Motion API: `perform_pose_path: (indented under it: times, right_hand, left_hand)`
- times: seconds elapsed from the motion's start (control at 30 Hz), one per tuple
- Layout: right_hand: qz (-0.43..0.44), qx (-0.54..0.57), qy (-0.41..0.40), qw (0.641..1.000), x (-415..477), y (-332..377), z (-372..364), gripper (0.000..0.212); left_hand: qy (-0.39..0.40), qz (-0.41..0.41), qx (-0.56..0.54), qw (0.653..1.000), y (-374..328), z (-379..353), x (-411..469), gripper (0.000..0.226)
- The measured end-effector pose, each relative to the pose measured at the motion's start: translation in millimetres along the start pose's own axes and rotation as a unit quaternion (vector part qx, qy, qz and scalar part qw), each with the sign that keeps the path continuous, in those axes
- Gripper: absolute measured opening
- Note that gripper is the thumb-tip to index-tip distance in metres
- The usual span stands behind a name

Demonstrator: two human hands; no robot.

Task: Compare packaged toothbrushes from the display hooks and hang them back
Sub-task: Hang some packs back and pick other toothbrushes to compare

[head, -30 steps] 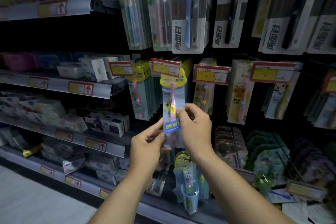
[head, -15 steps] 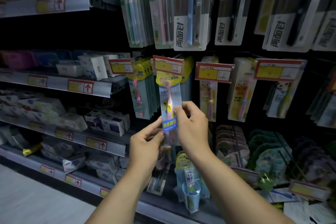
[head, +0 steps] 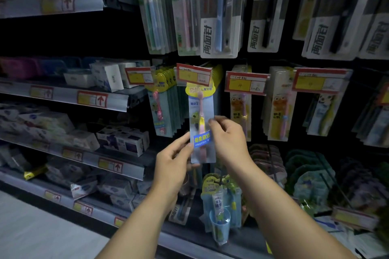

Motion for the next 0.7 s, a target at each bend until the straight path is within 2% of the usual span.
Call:
perform_pose_path:
  times: [0.2,0.23,0.3,0.37,0.47,0.53,0.63,0.7]
  right_hand:
    - [0.049,-0.113,0.081,0.989,5,-9,-1,0.028]
    - [0.049,-0.133,0.096,0.985,6,-12,2,0.033]
    - [0.054,-0.198,0.112,0.972,7,-14,12,0.057]
    - [0.076,-0.254,0.109,0.958,9,-14,27,0.069]
    - [0.112,-0.302,0.106,0.941,12,-11,55,0.061]
    - [0.125,-0.332,0.11,0.928,12,-9,78,0.059]
    - [0.13,-0.369,0.107,0.914,13,-6,117,0.059]
    - [0.127,-0.391,0.094,0.907,12,-5,145,0.059]
  left_hand:
    - [0.033,-0.01,0.076,0.996,3,-18,5,0.033]
    - [0.03,-0.014,0.097,0.995,4,-20,5,0.035]
    - [0.0,-0.04,0.157,0.987,7,-19,7,0.046]
    - [-0.032,-0.089,0.237,0.967,6,-18,7,0.043]
    - [-0.059,-0.148,0.35,0.923,0,-19,-4,0.042]
    - [-0.07,-0.17,0.426,0.886,-6,-19,-11,0.049]
    - [-0.082,-0.184,0.496,0.845,-17,-23,-23,0.061]
    - [-0.084,-0.208,0.509,0.831,-24,-29,-33,0.061]
Point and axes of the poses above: each hand's wrist, its own x-axis towards the middle knuckle, its own z-axis out of the back of the hand, y = z × x, the point moved 4 cm from there along x, towards the middle knuckle, and after that the axes turned 14 degrees about -y, right-handed, at the moved point
